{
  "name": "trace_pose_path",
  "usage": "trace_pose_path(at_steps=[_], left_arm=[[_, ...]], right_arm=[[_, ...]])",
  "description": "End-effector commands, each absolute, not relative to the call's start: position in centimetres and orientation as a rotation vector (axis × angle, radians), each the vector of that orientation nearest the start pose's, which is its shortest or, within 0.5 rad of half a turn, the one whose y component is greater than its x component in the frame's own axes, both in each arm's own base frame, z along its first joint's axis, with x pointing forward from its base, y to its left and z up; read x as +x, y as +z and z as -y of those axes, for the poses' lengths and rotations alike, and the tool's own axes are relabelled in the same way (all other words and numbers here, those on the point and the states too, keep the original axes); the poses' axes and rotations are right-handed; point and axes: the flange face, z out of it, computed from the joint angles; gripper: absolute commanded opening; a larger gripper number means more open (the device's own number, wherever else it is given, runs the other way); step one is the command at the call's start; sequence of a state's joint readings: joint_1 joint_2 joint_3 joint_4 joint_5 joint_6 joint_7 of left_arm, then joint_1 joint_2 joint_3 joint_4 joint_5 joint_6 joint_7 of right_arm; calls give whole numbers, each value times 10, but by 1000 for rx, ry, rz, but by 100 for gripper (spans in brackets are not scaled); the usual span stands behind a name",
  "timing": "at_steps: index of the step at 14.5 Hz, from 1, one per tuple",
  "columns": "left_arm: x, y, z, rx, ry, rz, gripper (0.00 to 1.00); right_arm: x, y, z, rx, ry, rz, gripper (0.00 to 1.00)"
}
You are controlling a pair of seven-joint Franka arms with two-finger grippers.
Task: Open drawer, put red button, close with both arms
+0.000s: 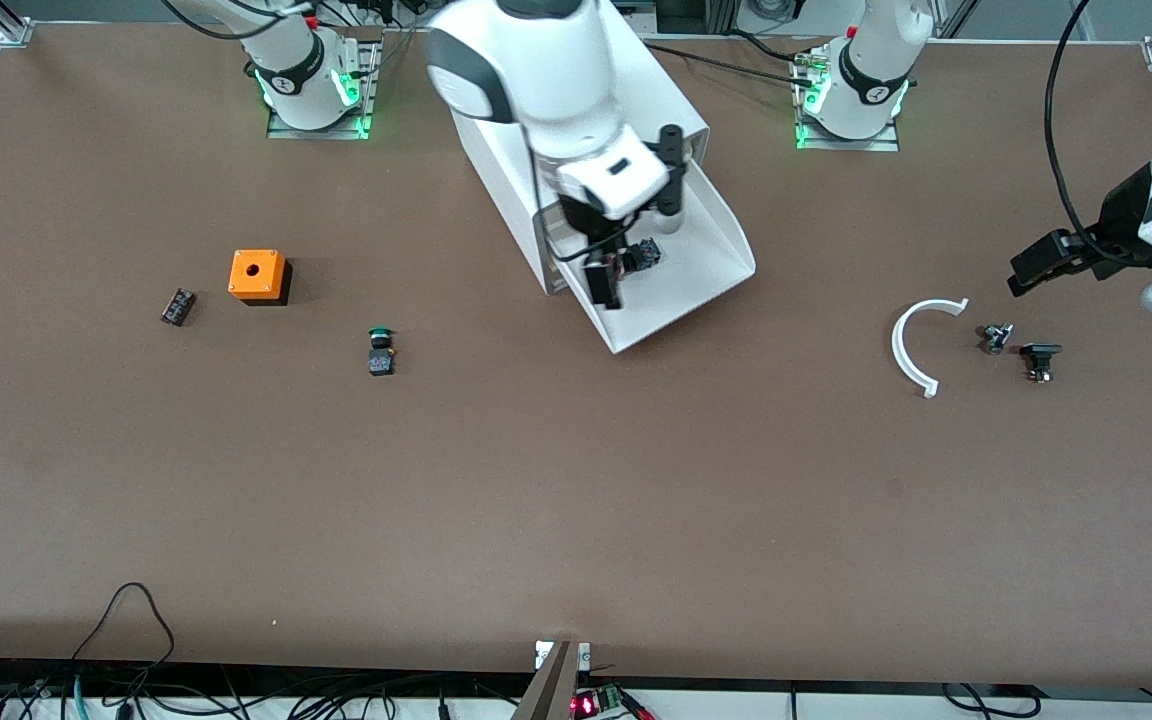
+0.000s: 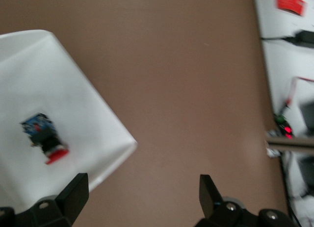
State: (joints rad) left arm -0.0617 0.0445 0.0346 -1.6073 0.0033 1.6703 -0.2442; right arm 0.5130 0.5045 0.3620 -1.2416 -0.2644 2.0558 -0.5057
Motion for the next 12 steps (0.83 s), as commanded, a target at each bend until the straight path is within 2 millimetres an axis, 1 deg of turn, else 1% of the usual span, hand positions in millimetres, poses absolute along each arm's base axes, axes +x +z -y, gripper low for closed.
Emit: trace_pose_path(at_steps=[1,2,3,4,5,6,7,8,9,10,11,12], left_arm=[[584,580,34,-3103,-31,301,100],[587,569,48,-3102,-31,333,100],[589,556,61,-3096,-37,408,100],[590,542,78,-3091,-44,484,100],[590,526,94,-3086,-43,538,100],[590,510,106,-3081,-47,599,100],[592,492,116,-3073,-45,658,100],[594,473,128,-3069,-44,709,100],[596,456,137,-3062,-50,773,100],[597,440,150,-3060,-60,820,100],[596,425,163,-3061,-66,854,100],[594,412,171,-3059,-78,903,100]], right_arm=[[573,534,-437,-2654,-528,1614,100],[585,523,-416,-2760,-469,1389,100],[593,511,-401,-2851,-409,1183,100],[603,501,-378,-2939,-362,1011,100],[609,489,-358,-3022,-304,839,100],[615,480,-331,-3110,-229,634,100],[623,474,-304,-3176,-154,444,100],[624,468,-285,-3218,-61,279,100],[628,464,-260,-3249,29,69,100],[629,466,-243,-3248,86,-68,100],[630,477,-220,-3254,97,-157,100],[630,494,-197,-3262,90,-224,100]])
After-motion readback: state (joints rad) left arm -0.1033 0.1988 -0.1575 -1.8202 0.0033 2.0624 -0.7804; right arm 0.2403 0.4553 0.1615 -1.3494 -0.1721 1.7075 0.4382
